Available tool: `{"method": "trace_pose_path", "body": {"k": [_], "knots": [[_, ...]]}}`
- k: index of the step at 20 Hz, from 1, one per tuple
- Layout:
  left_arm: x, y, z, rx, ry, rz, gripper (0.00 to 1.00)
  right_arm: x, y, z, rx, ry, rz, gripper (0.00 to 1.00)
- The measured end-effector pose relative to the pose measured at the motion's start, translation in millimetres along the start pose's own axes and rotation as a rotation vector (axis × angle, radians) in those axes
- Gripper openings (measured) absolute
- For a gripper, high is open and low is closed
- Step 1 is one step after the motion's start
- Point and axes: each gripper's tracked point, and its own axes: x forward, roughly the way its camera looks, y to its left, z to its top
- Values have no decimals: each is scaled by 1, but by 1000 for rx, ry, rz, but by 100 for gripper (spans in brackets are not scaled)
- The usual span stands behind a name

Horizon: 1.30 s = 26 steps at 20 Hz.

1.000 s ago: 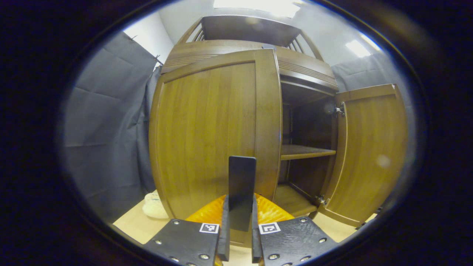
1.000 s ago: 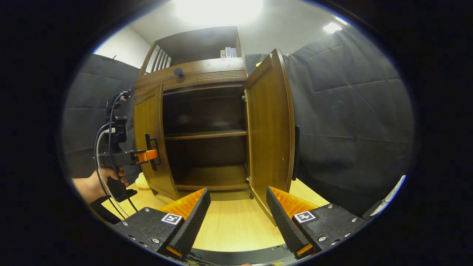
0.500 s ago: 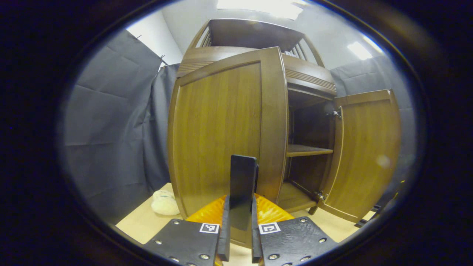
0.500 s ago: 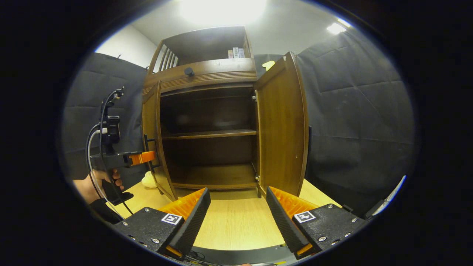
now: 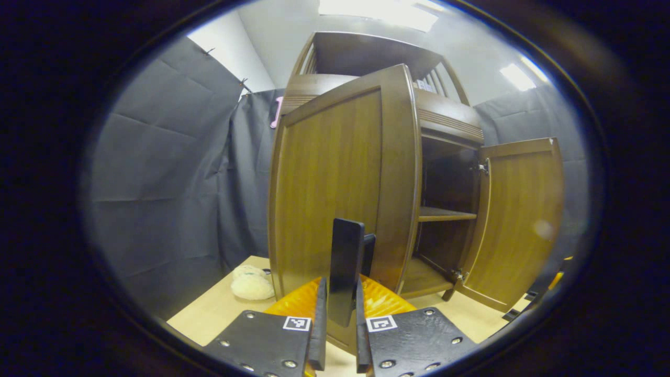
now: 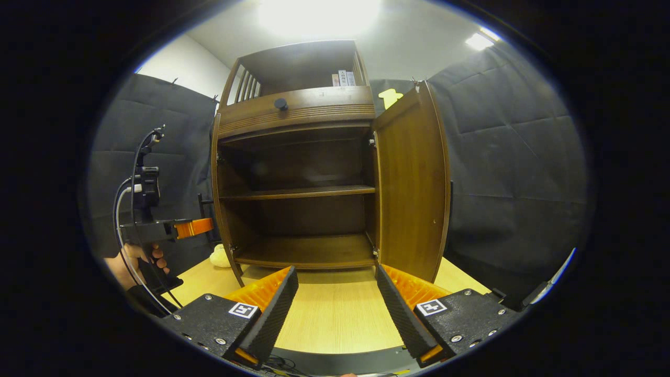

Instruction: Open the right door of the double-door shoe cabinet with the right hand, and open the left door with the left hand.

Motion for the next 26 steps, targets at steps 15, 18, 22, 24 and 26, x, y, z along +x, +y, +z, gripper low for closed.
{"method": "trace_pose_path", "body": {"k": [15, 18, 22, 24, 26], "knots": [[-44, 81, 3, -4, -22, 94, 19, -5, 39, -5, 0, 10, 76, 94], [-53, 109, 10, 7, -38, 150, 17, -6, 44, -4, 3, 6, 93, 94], [-69, 138, 11, 14, -43, 210, 17, -8, 54, -1, -7, 1, 113, 94], [-79, 154, 11, 18, -45, 237, 17, -9, 57, 2, -8, -4, 118, 94], [-92, 165, 14, 29, -50, 265, 17, -12, 59, 4, -10, -10, 119, 94]]}}
